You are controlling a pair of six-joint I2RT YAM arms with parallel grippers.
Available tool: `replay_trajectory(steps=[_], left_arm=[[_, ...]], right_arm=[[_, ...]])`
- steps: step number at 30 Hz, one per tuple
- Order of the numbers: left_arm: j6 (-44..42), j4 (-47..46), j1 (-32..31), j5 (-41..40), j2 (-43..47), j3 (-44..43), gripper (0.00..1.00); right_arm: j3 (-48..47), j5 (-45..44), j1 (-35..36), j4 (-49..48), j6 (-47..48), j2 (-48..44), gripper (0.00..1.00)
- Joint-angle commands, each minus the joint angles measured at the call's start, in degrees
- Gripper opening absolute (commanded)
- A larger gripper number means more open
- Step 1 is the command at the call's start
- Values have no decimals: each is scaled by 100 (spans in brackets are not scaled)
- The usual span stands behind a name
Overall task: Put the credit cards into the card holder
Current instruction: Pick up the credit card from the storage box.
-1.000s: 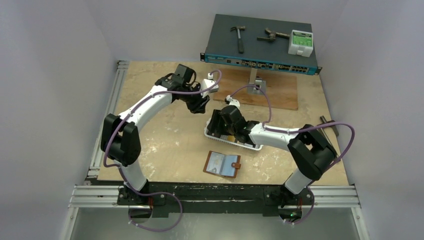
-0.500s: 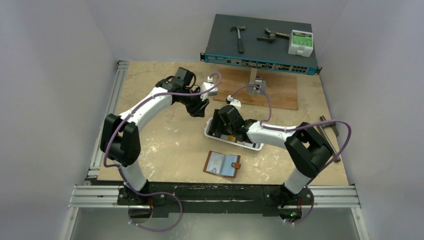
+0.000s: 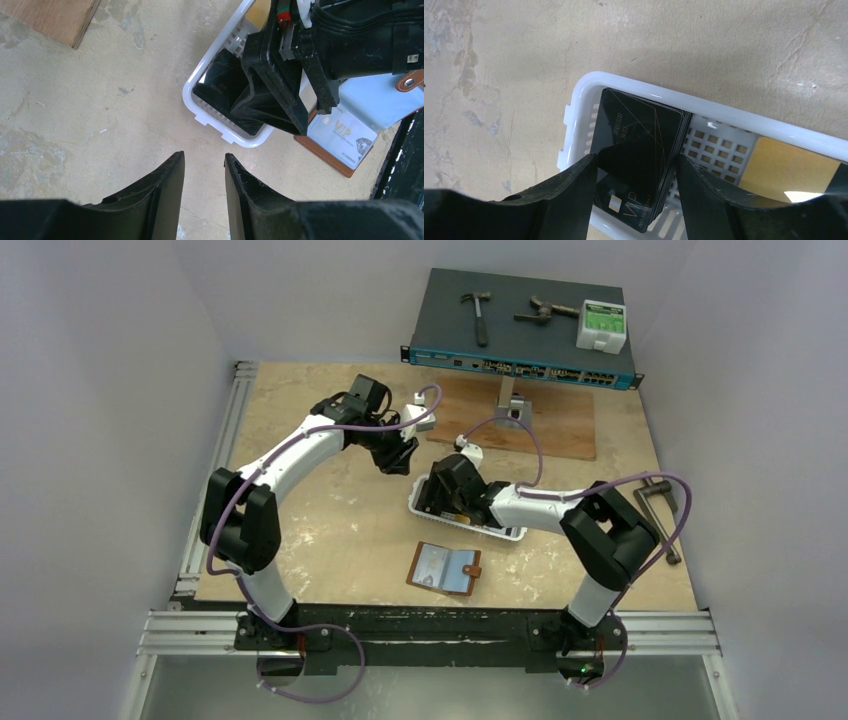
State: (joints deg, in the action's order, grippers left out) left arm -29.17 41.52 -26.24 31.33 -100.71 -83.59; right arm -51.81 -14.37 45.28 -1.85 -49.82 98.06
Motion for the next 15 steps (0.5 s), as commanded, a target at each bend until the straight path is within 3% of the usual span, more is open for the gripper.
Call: replay_trajectory(steps=[1, 15], left_arm=[[125, -33, 62, 172, 280, 36, 34], [217, 36, 76, 157, 218, 10, 32]], right_arm=[[198, -275, 24, 75, -182, -206, 53], [557, -299, 25, -23, -306, -644, 39]])
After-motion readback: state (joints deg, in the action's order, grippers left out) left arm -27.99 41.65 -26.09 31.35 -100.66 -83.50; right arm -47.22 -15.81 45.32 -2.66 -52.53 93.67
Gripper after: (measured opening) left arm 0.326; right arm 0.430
